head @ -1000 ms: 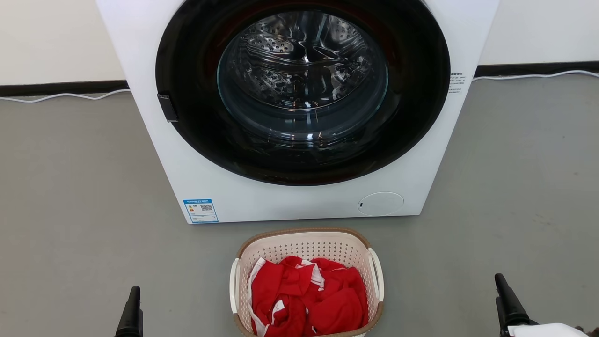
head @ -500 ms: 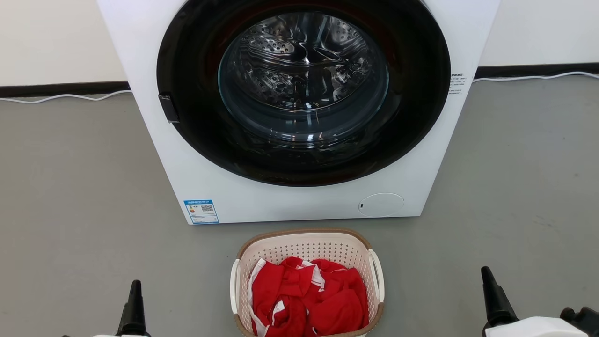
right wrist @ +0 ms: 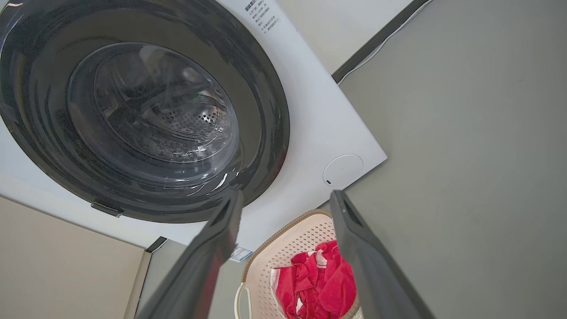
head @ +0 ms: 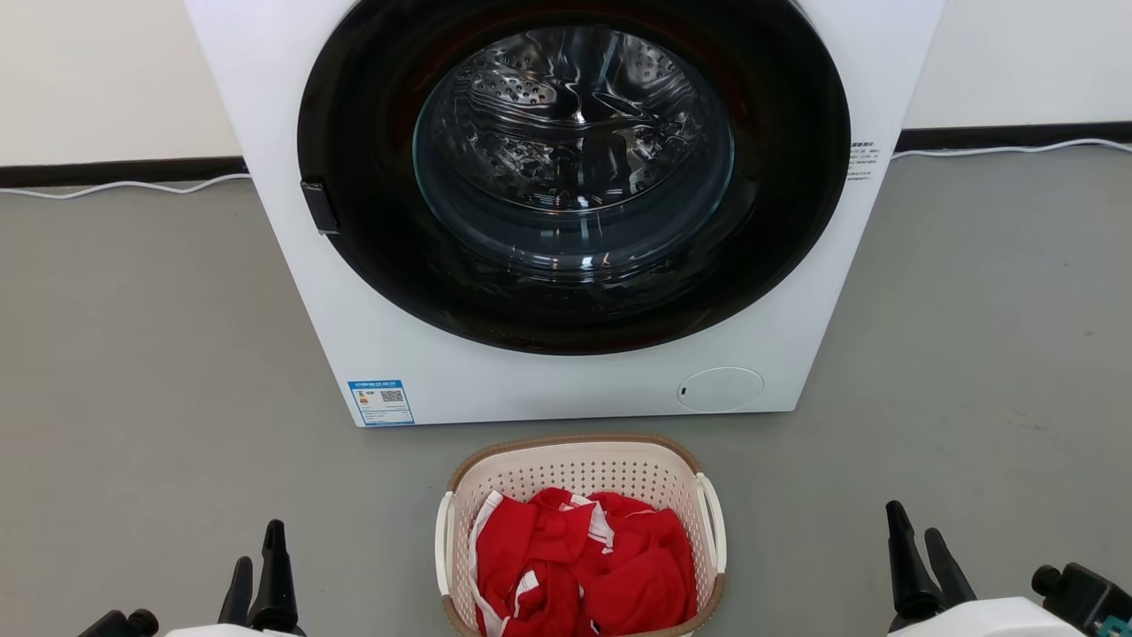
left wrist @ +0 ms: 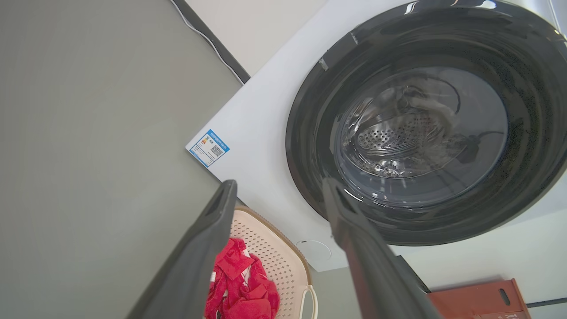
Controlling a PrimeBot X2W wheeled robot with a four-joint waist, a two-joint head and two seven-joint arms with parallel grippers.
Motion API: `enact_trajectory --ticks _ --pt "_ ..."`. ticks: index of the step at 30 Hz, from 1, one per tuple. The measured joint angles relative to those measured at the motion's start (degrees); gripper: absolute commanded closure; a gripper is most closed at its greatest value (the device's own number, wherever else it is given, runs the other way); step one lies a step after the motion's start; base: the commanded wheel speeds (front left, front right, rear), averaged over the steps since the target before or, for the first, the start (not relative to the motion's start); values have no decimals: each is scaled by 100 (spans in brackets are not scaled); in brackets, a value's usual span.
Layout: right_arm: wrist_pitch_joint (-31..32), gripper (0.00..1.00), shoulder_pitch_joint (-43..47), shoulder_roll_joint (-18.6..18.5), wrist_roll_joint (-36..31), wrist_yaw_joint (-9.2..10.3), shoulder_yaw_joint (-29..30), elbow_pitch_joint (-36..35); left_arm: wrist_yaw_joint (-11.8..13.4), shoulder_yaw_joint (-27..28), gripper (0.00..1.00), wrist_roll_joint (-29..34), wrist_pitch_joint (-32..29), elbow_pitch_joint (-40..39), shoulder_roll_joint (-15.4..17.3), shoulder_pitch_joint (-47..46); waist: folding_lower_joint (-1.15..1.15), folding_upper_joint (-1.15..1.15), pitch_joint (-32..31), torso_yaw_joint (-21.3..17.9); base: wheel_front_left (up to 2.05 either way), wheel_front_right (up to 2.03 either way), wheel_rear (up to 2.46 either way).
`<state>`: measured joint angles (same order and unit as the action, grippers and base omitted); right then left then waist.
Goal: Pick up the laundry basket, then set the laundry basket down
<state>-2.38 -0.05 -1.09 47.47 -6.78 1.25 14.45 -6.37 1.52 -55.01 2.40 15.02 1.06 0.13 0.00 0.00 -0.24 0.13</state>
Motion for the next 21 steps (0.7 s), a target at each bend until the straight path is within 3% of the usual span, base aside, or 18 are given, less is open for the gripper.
enact_trajectory --ticks 21 --pt "-358 0 -3 -40 -1692 -1 -214 11 -3 -15 0 1656 355 -183 30 23 0 0 -16 -5 0 0 0"
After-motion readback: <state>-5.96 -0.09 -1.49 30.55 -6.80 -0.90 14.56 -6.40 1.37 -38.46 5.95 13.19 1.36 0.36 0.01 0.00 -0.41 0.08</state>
